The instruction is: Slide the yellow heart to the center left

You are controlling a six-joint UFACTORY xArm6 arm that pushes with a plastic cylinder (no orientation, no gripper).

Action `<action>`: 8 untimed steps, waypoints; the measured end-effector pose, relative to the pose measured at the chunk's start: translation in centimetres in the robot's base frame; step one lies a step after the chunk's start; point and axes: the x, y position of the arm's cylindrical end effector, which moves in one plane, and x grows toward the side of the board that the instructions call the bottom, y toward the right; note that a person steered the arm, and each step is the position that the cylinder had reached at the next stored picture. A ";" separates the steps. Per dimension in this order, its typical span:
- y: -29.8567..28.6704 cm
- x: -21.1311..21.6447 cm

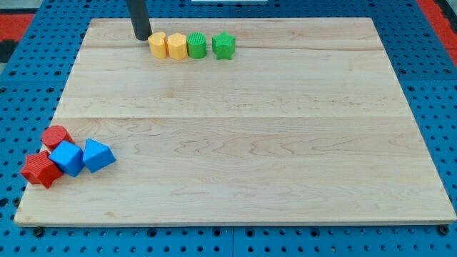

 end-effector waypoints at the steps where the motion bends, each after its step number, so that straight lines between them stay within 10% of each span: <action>1: 0.2 1.2; 4: 6.8 -0.1; 8: -2.0 5.1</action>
